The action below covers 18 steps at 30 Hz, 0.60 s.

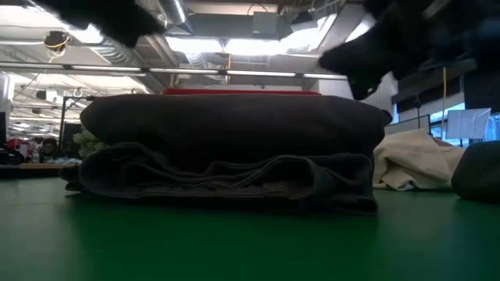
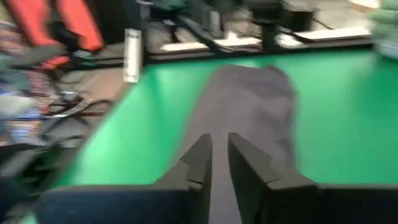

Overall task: Fold Laundry from Bin
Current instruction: Stack the gray short on the dark green polo

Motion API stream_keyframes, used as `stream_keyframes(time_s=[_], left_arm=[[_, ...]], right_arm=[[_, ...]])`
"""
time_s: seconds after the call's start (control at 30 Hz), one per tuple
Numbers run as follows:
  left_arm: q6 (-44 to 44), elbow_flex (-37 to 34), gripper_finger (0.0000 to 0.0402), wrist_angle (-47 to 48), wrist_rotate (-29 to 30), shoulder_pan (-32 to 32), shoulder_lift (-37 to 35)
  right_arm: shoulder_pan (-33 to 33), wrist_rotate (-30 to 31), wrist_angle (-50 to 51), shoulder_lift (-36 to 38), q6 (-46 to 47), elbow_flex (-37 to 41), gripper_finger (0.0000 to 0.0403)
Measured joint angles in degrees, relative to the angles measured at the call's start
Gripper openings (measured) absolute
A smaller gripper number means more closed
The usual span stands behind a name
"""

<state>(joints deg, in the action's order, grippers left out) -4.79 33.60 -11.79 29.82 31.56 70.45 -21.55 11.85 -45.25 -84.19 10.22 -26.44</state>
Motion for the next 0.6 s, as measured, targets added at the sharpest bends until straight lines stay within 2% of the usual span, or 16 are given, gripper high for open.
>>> stream_keyframes(time_s=[0.13,0.3,0.43,0.6], left_arm=[[4.9,3.7,0.0067,0.3,-0.8,-1.0,4.2],[8.3,8.6,0.0081,0.8,-10.3,-2.0,11.7],[8.4,13.7,0.0124,6.3,-14.3,-2.1,17.6],[11.1,21.5,0.0195,17.9,-10.9,-2.0,22.7]], right_arm=[[5.3,-0.7,10.5,0.1,1.8,-3.1,0.0088],[11.1,-2.4,23.8,-0.1,2.7,-8.2,0.0113],[14.4,-4.7,30.0,-0.1,2.6,-9.9,0.0124],[15.7,-7.0,31.9,-0.1,2.5,-9.9,0.0129]])
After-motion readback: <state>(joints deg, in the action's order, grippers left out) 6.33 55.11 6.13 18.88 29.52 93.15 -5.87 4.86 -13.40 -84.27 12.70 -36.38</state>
